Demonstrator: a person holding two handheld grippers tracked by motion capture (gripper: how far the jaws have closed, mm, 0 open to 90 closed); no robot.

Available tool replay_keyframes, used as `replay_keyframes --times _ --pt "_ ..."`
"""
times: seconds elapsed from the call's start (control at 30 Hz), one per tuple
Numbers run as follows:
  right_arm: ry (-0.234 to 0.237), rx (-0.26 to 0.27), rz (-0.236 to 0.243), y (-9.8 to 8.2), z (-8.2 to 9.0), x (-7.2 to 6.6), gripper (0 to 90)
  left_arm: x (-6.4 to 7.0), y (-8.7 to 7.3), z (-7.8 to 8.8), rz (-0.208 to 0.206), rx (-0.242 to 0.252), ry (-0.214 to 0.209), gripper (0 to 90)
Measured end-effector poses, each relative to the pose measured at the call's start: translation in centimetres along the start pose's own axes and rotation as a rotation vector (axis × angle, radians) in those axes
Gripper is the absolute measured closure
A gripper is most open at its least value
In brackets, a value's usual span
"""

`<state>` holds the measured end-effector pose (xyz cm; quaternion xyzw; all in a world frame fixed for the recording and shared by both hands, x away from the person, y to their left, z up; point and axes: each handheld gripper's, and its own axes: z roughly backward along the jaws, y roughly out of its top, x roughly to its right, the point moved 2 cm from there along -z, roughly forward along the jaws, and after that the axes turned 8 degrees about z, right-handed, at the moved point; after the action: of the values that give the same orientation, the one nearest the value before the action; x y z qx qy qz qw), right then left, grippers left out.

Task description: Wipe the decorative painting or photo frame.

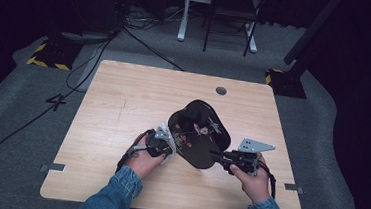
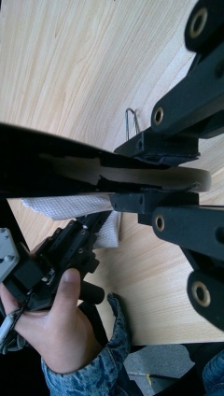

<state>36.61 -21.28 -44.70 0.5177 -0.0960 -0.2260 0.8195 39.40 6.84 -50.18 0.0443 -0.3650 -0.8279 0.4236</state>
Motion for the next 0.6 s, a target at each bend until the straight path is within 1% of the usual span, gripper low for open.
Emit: replay_keyframes --times 0.07,0.1,0.13,0.2,0.27,0.3,0.37,0.4,0.43,0.47,0.5,0.53,0.6 --pt "0.0 0.0 0.0 0.0 0.0 0.0 79.2 0.1 0.0 -0.1 0.001 -0.003 -0.004 81.0" --pt "0.0 0.001 0.0 0.0 0.0 0.0 79.2 0.1 0.0 -0.2 -0.014 -0.012 -0.011 81.0" --pt "0.0 0.001 0.0 0.0 0.0 0.0 79.2 0.1 0.0 -0.2 -0.014 -0.012 -0.011 80.9" --pt "0.0 0.001 0.001 0.0 0.0 0.0 79.2 0.2 -0.1 -0.2 -0.013 -0.017 -0.035 80.9" --pt "0.0 0.002 0.0 0.0 0.0 0.1 79.2 0.3 -0.1 0.0 -0.001 -0.006 -0.107 81.0" --pt "-0.001 0.003 0.0 0.0 0.0 0.1 79.2 0.5 0.0 0.1 0.006 0.004 -0.163 80.9" --pt "0.0 0.004 0.0 0.0 0.0 0.1 79.2 1.0 0.0 0.3 0.008 0.009 -0.245 80.8" --pt "-0.001 0.003 0.001 0.0 0.0 0.1 79.2 1.0 0.0 0.3 0.008 0.009 -0.245 80.7" --pt "-0.001 0.003 0.001 0.0 0.0 0.1 79.2 1.3 0.1 0.5 -0.004 0.008 -0.246 80.7" --pt "-0.001 0.002 0.002 0.0 0.0 0.1 79.2 1.4 0.1 0.8 -0.012 0.009 -0.238 80.7" --pt "-0.001 0.002 0.003 0.0 0.0 0.1 79.2 1.5 0.1 1.1 -0.016 0.014 -0.236 80.7" --pt "0.001 0.002 0.004 0.0 0.0 0.1 79.2 1.3 0.2 1.8 -0.001 0.027 -0.232 80.7" --pt "0.0 0.001 0.005 0.0 0.0 0.1 79.2 0.9 0.2 2.6 0.013 0.046 -0.211 80.7"
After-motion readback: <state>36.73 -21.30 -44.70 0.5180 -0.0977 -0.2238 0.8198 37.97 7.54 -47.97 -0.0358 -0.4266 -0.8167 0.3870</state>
